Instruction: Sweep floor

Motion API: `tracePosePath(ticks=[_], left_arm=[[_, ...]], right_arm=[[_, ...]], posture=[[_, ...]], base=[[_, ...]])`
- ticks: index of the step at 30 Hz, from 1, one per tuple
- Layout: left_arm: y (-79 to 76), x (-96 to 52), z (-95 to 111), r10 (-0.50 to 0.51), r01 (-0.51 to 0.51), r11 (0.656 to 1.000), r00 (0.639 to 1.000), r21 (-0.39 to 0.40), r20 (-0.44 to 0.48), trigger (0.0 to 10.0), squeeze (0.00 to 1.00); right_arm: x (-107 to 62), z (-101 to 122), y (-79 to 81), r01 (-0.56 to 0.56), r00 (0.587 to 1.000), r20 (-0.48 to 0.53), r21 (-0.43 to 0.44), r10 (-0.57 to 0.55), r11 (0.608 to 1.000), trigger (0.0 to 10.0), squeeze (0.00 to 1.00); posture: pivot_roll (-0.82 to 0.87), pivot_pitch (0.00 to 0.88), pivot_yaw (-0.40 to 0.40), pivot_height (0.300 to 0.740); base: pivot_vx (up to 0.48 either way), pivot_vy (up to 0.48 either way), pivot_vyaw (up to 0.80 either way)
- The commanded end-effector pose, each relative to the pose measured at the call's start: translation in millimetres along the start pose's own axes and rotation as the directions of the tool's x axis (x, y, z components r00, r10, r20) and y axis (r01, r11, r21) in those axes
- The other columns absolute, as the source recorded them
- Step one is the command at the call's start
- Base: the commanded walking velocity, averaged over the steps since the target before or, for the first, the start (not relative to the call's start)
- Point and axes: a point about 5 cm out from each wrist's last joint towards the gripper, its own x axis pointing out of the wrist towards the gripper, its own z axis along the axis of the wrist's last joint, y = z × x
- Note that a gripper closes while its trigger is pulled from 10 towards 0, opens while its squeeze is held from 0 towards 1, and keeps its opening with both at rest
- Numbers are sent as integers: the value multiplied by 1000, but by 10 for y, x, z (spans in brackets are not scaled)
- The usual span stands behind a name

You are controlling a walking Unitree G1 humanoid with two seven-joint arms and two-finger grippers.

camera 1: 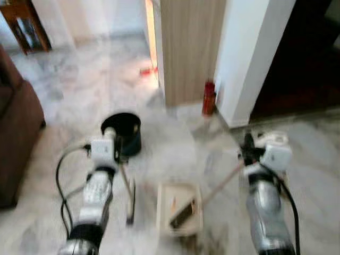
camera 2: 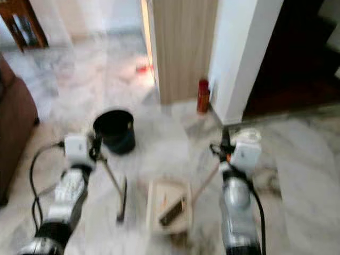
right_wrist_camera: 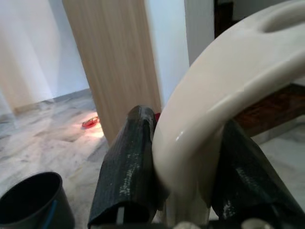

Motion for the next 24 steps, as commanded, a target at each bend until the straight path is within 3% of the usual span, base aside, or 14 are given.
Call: tracePosePath(ticks=[1,9,15,24], left_arm=[[97,36,116,17,-18,999,999,27,52,10000,0],[100,36,116,19,-20,999,999,30,51,10000,0],[97,36,118,18,-20,999,998,30,53,10000,0],[82,34,120,16,-18,999,998,33,60,10000,0]], right_arm=[[60,143,100,-26,997,66,15,25,1000,10000,0],[64,144,130,-41,997,68,13,40,999,10000,0],[63,147,139,-45,997,71,9,45,999,10000,0],[74,158,146,-51,996,69,26,49,998,10000,0]], posture=[[-54,0,37,740],[-48,0,35,740],[-50,0,35,740],[-50,0,33,740]], base=[[0,296,0],[0,292,0],[0,286,641],[0,0,54]])
